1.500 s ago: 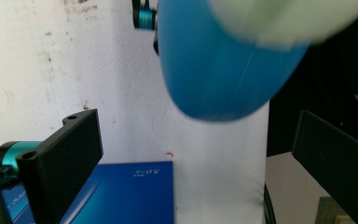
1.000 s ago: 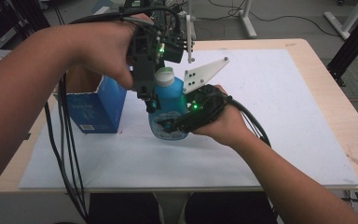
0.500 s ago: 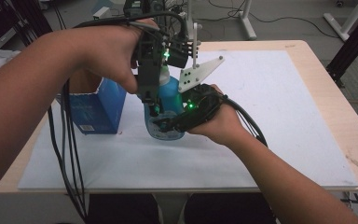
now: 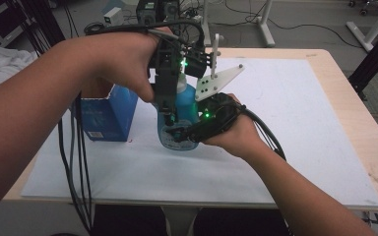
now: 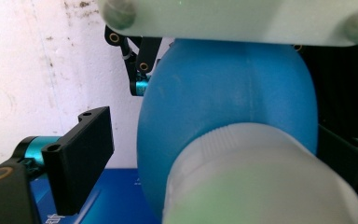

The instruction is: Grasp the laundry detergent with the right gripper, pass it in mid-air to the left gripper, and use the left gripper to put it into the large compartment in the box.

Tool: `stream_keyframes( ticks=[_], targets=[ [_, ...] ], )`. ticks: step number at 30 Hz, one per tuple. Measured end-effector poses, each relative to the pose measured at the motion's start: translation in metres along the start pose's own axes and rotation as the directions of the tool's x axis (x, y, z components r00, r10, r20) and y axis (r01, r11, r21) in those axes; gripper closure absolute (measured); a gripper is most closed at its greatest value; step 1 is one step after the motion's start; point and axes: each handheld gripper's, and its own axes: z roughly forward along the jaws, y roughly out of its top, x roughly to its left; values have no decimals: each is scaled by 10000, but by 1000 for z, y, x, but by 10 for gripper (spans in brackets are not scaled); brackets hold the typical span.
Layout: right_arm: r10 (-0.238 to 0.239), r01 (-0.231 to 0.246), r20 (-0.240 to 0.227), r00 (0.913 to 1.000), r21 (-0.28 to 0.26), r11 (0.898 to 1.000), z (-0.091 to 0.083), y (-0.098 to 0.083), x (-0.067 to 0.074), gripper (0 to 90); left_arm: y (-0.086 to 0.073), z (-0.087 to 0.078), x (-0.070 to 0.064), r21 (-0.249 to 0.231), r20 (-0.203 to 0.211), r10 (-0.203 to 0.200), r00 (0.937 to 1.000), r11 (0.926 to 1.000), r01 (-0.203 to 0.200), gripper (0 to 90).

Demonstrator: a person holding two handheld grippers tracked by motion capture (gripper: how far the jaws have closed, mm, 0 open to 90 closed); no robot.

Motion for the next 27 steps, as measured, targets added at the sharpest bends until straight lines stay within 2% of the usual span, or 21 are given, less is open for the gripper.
stream_keyframes(
  ticks=[9, 16, 27],
  targets=[
    [28, -28, -34, 10000, 27, 10000, 1, 0, 0, 455, 2, 1, -1, 65, -97, 24, 9999, 10000, -24, 135],
    [22, -22, -25, 10000, 47, 10000, 1, -1, 0, 455, 2, 0, -1, 84, 8, 82, 10000, 9999, -82, 189],
    [-13, 13, -49, 10000, 9, 10000, 2, -1, 1, 455, 5, 2, -2, 130, -5, 129, 9999, 9998, -129, 210]
  ],
)
